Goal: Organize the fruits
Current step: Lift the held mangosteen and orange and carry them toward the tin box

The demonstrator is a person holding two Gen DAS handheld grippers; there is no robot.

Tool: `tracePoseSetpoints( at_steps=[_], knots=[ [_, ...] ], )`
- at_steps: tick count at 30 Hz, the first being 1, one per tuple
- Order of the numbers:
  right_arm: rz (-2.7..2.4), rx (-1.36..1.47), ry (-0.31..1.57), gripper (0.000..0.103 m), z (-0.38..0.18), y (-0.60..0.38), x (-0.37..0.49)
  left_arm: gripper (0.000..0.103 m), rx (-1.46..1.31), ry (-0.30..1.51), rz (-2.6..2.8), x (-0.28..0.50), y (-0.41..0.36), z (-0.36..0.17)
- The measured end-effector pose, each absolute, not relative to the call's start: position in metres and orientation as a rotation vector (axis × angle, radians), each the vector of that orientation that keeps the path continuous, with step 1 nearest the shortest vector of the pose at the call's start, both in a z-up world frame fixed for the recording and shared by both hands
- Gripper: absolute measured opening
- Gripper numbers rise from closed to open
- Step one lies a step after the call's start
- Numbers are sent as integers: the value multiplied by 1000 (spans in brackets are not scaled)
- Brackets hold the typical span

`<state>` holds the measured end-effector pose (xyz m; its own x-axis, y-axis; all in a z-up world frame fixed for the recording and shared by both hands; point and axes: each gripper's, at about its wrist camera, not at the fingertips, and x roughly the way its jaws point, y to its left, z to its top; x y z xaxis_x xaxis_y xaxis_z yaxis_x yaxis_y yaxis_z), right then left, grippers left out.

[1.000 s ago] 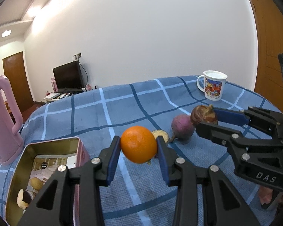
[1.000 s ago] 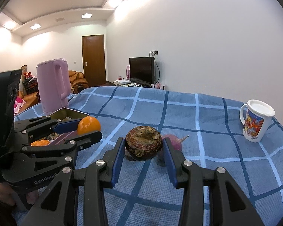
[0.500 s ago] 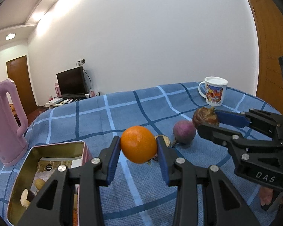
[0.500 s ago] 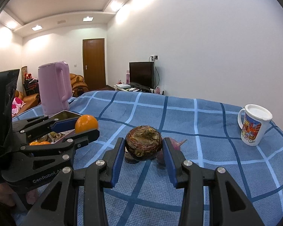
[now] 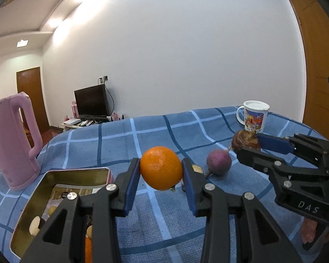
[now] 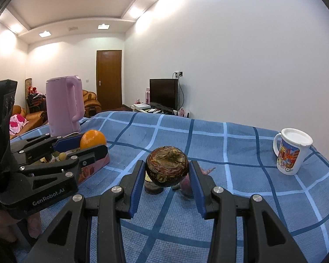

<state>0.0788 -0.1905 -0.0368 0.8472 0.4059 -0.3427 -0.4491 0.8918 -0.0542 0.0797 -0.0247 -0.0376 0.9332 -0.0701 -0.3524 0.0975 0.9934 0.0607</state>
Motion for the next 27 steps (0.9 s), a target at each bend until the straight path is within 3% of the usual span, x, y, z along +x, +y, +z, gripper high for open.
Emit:
tracePoseSetpoints(
  at_steps=[27],
  knots=[
    [427, -179, 313, 43, -35, -181, 74, 40, 78, 347, -88, 73, -24, -37]
  ],
)
